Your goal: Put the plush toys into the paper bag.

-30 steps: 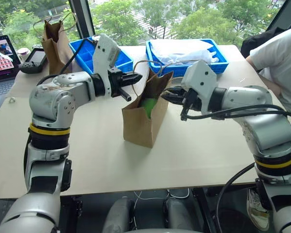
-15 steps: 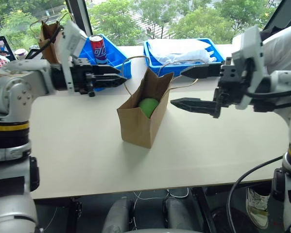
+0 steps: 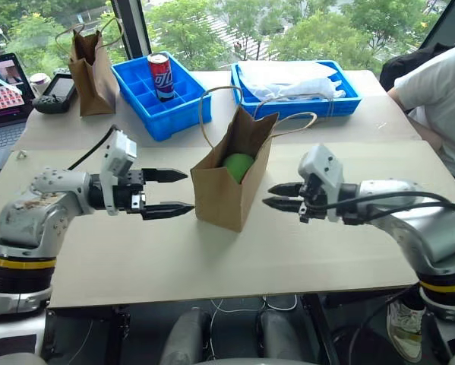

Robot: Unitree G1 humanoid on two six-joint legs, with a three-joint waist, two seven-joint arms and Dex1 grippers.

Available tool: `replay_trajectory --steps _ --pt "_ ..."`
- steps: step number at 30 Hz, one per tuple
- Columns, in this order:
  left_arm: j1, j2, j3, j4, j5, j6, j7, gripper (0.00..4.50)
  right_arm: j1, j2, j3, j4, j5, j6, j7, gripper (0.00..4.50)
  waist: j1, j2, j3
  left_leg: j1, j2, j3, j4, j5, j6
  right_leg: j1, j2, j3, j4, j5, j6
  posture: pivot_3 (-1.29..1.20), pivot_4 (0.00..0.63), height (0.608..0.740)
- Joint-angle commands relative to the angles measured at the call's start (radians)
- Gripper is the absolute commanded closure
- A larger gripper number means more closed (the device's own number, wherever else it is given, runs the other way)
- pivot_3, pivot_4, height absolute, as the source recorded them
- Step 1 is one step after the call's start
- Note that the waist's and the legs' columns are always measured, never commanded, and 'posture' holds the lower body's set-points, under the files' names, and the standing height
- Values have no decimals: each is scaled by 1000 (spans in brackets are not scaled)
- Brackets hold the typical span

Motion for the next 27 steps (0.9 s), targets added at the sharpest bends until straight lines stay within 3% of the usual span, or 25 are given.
replay_trajectory --steps 1,9,27 --pt "28 -39 -47 -35 49 -41 56 0 -30 49 7 28 -59 -84 -35 4404 1 0 0 0 0 0 0 0 0 0 1 0 0 0 0 0 150 740" --pt "18 -128 -108 -35 124 -74 162 0 -48 140 56 38 -87 -117 -17 4404 5 0 0 -1 1 0 1 0 0 1 4 -3 0 0 0 0 150 740" --pt "-16 -253 -136 -89 107 -30 282 0 -80 317 138 111 -166 -152 -40 4404 4 0 0 3 2 -1 2 0 0 5 8 -3 1 0 -1 0 150 740"
